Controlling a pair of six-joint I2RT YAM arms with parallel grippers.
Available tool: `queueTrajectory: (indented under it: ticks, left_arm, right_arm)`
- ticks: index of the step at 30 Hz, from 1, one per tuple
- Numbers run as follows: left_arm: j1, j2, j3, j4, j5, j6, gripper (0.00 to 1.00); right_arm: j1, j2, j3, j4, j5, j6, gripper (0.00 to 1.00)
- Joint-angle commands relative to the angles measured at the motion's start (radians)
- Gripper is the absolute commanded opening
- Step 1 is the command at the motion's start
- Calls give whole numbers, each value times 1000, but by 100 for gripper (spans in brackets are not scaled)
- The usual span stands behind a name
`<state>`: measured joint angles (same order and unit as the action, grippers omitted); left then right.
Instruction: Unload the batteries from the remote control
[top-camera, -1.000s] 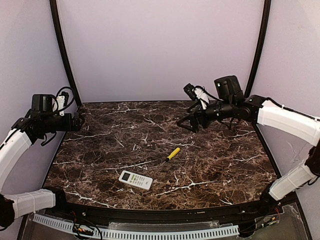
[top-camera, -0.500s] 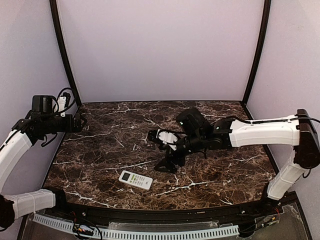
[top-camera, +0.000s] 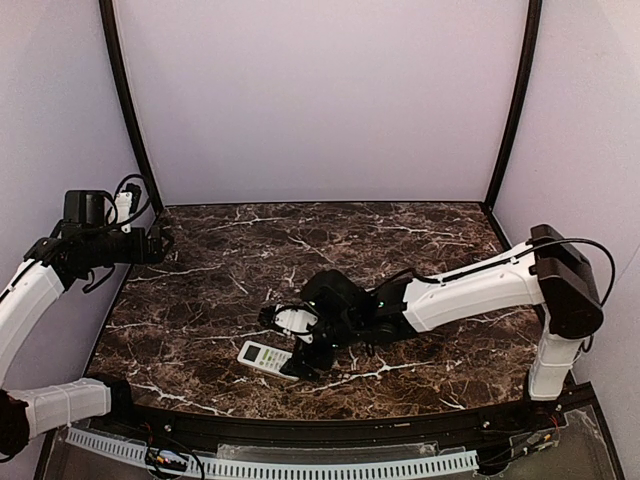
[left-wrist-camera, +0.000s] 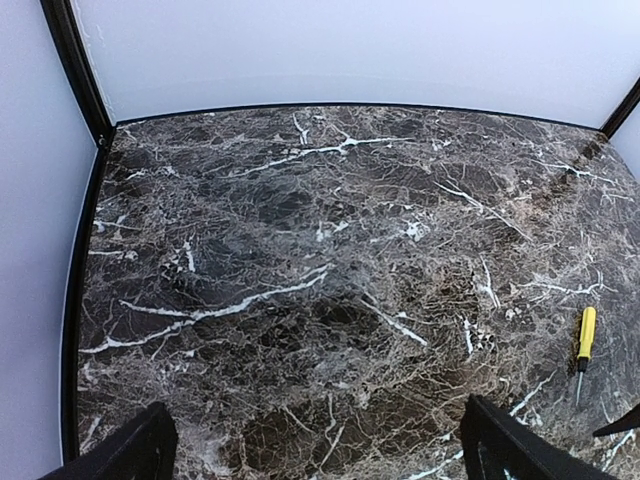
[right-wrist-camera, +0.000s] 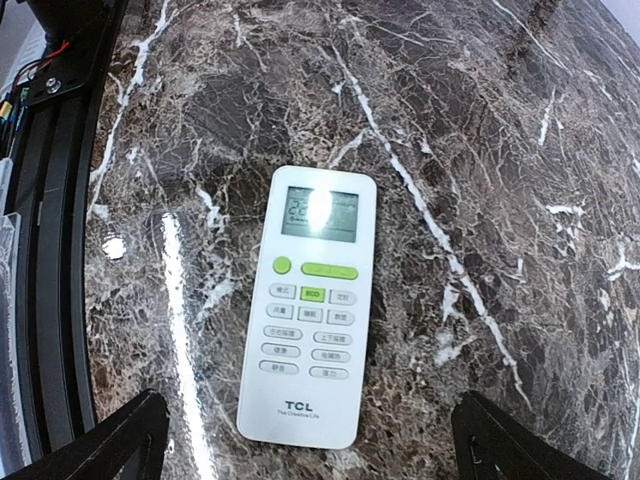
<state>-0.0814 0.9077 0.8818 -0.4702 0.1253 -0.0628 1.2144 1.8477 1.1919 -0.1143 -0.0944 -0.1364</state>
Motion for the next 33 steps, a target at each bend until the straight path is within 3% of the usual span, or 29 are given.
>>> queueTrajectory:
  ticks: [1,15,22,29,33]
  left_arm:
    - [3,-5,-9,7,16,11,100]
    - [3,-10,-13,6,16,12,100]
    - [2,-7,-10,10,20,9,100]
    - [3,0,-8,11,26,10,100]
    - [3,-2,-10,11,26,10,100]
  right_arm:
    - [42,44,2,99,114,38,99]
    - [58,151,-36,191,177,98,97]
    - [60,174,-43,182,160,112,89]
    - [68,189,-44,160,152,109,72]
    - [79,205,-41,146,171,94,70]
